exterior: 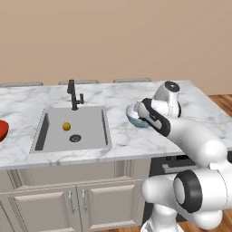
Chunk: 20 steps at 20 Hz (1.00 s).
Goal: Pick the squashs from the cabinet and place them in one bowl. Pick the lemon from the sink and place it in the other bowl.
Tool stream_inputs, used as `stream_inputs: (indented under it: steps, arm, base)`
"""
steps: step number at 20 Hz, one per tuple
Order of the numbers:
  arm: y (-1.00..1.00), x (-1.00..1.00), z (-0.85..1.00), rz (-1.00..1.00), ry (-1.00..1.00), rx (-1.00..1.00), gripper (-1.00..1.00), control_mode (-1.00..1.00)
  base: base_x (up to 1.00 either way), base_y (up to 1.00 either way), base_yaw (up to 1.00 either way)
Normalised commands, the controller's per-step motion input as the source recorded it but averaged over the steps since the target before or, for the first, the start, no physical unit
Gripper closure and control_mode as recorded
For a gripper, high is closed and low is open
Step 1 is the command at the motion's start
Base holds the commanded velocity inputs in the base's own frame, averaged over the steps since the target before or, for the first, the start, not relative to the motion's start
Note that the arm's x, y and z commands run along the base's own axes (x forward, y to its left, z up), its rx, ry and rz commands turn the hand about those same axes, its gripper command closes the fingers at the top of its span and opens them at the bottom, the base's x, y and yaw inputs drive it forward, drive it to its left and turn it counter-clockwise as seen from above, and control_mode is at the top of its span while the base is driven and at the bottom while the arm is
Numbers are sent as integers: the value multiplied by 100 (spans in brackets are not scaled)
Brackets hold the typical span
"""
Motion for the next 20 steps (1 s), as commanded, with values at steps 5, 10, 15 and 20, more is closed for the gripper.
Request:
stream_inputs:
  steps: [5,10,15,20]
  arm:
    - [0,-21,-18,38,5,-17,-100,-100]
    - [2,-29,-20,24,6,-20,-100,-100]
    - [7,-25,-6,7,0,-14,-100,100]
    - [0,0,0,0,0,0,-100,100]
  base:
    - [0,0,0]
    - [0,0,0]
    - [-6,2,3]
    - [-54,5,3]
